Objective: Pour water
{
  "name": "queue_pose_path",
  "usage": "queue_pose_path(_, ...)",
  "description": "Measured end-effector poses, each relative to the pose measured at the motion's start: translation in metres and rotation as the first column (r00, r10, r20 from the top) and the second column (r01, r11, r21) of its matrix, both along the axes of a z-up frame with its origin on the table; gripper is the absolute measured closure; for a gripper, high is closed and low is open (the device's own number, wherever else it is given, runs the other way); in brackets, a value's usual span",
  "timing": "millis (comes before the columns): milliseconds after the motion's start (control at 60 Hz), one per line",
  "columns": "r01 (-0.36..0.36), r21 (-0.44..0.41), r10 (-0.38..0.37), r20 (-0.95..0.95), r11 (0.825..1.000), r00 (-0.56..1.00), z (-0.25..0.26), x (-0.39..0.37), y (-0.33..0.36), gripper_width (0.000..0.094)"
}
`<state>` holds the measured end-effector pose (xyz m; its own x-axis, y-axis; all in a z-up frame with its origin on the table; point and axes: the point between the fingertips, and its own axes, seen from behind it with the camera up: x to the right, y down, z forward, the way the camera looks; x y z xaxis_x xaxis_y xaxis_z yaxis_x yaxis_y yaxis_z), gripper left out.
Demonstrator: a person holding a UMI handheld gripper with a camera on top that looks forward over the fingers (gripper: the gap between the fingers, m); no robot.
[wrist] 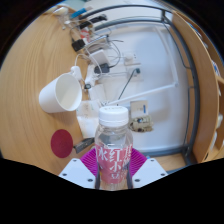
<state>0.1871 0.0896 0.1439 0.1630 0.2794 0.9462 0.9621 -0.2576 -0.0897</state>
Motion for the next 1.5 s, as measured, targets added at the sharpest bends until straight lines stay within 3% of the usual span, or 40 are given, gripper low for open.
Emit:
queue_pose_path(217, -0.124, -0.046, 0.133, 0.359, 0.991, 0.924, 0.003, -0.032, 0.027, 0.0573)
queue_pose_path(450, -0.138, -0.074, 0.154, 0.598, 0.988, 0.787, 0.010, -0.036, 0.038, 0.0573)
queue_pose_path(633, -0.128, -0.082, 0.152, 0.582, 0.988, 0.799, 0.008, -0.035, 0.036, 0.0571)
queue_pose_path(783, -0.111, -0.031, 0.114, 0.374, 0.993, 0.920, 0.012, -0.036, 0.029, 0.0570)
queue_pose_path(950, 0.011, 0.044, -0.003, -0.174, 0.999, 0.985, 0.023, -0.035, 0.008, 0.0566)
queue_pose_path(1050, 0.111, 0.051, -0.073, -0.480, 0.993, 0.874, 0.019, -0.034, -0.004, 0.0566)
queue_pose_path(1167, 0.143, 0.024, -0.071, -0.777, 0.989, 0.625, 0.007, -0.044, -0.007, 0.0567)
queue_pose_path(1217, 0.105, 0.003, -0.048, -0.872, 0.995, 0.488, 0.005, -0.046, -0.003, 0.0567)
queue_pose_path(1333, 0.167, -0.031, -0.081, -0.952, 0.985, 0.297, -0.018, -0.043, 0.000, 0.0568)
queue_pose_path(1500, 0.153, -0.030, -0.067, -0.968, 0.988, 0.243, -0.045, -0.030, 0.020, 0.0567)
